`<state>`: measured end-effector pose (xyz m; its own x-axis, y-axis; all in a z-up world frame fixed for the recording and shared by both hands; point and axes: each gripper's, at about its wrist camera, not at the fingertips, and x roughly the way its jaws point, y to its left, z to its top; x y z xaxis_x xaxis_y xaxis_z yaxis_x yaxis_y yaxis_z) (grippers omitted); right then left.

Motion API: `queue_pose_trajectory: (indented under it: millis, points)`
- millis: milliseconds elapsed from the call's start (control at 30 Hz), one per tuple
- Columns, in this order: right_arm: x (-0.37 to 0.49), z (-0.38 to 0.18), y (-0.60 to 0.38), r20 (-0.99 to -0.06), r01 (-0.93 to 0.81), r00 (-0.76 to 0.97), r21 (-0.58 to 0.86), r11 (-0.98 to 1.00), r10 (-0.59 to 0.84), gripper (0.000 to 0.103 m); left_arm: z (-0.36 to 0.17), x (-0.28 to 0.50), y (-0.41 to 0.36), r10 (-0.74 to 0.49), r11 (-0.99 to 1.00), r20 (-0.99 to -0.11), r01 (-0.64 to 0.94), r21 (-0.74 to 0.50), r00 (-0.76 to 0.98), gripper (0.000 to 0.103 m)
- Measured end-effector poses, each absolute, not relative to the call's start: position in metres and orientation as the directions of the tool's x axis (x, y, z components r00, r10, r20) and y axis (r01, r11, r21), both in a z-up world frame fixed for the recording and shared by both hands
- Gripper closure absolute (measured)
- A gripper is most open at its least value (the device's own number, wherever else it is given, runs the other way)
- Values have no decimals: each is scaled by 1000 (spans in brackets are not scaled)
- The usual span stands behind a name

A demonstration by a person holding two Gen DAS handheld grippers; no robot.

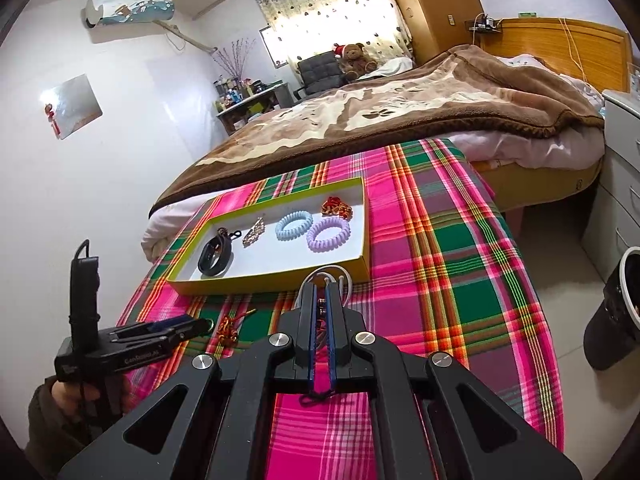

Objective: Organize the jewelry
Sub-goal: 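Lower the gold ring into the box and open the left tool while the right tool carries the grey tie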

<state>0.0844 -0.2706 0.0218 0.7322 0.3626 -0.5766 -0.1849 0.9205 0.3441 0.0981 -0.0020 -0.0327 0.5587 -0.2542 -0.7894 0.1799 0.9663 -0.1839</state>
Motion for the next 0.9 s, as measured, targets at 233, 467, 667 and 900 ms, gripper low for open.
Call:
queue_pose_trajectory:
  millis: [233,467,667,900]
  points:
    - [86,21,-271,-580,-183,731,342,922,360,99,-35,96,-19,-175,973,-797,223,-52,578,61]
    - [87,21,-271,-581,-181,731,341,922,358,99,-34,96,-21,-166,971,-798,237,-29,579,81]
    - [89,23,-270,-580,-181,734,337,924,355,99,-28,97,-17,-184,971,-794,235,-54,579,81]
    - [102,33,-267,-569,-190,743,328,926,354,99,0,104,-13,-220,965,-760,251,-77,612,81]
